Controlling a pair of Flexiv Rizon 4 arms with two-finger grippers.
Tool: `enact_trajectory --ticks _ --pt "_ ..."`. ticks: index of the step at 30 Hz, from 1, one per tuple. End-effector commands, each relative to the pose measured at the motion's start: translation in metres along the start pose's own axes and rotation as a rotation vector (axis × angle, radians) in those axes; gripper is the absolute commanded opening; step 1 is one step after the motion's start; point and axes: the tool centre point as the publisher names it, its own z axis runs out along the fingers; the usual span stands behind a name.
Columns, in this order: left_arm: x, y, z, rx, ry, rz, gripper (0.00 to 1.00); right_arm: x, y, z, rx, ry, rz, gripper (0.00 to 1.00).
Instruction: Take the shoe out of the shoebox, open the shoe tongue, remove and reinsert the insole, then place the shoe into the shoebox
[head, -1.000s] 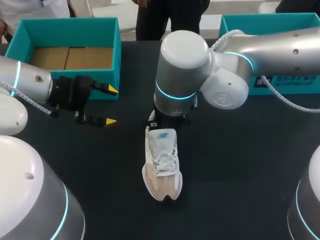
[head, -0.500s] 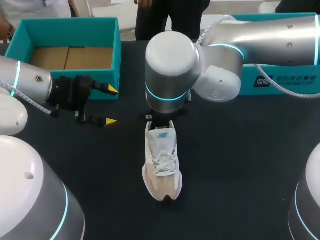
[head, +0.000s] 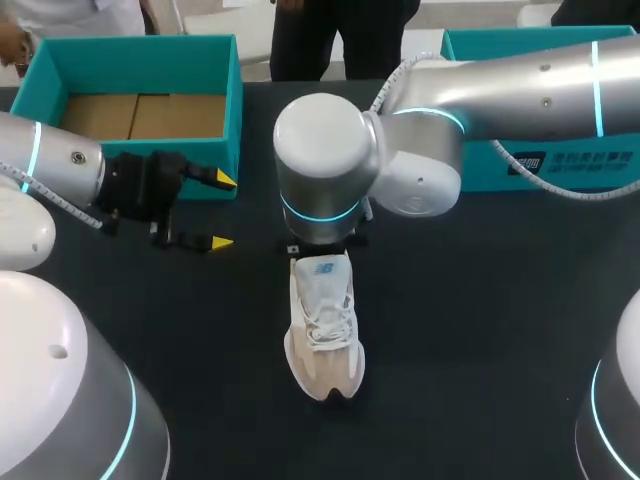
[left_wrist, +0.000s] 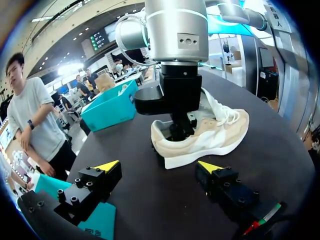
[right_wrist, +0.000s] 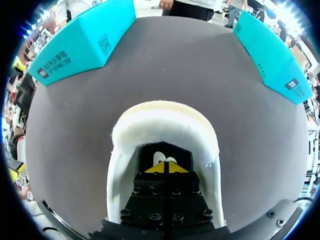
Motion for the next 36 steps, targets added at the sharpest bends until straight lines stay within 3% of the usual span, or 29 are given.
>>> enact_trajectory --ticks 1,10,14,22,31,32,33,34,36 --pt "0.0 0.0 0.0 -0.003 0.001 0.0 1.0 0.0 -0.001 -0.003 0.009 0.008 -0.007 0.0" --pt "0.0 0.0 0.0 -0.003 0.001 0.0 1.0 -0.004 -0.001 -0.056 0.169 0.035 -0.023 0.0" --pt "0.0 0.0 0.0 -0.003 0.001 0.0 1.0 -0.01 -0.006 -0.068 0.242 0.062 -0.018 0.0" --pt "0.0 0.0 0.0 -0.003 0.001 0.0 1.0 -0.006 -0.032 -0.075 0.456 0.149 -0.06 0.0" --pt "0.0 0.0 0.0 -0.003 0.001 0.0 1.0 0.0 -0.052 -0.07 0.551 0.148 -0.027 0.0" --pt "0.0 0.0 0.0 -0.003 0.001 0.0 1.0 0.0 -0.053 -0.071 0.564 0.141 -0.027 0.19" --pt "0.0 0.0 0.0 -0.003 0.001 0.0 1.0 0.001 -0.053 -0.072 0.575 0.129 -0.029 0.73" --pt "0.0 0.0 0.0 -0.003 0.001 0.0 1.0 0.001 -0.053 -0.073 0.574 0.128 -0.026 0.96" --pt "0.0 0.0 0.0 -0.003 0.001 0.0 1.0 0.003 -0.053 -0.077 0.563 0.124 -0.012 1.0"
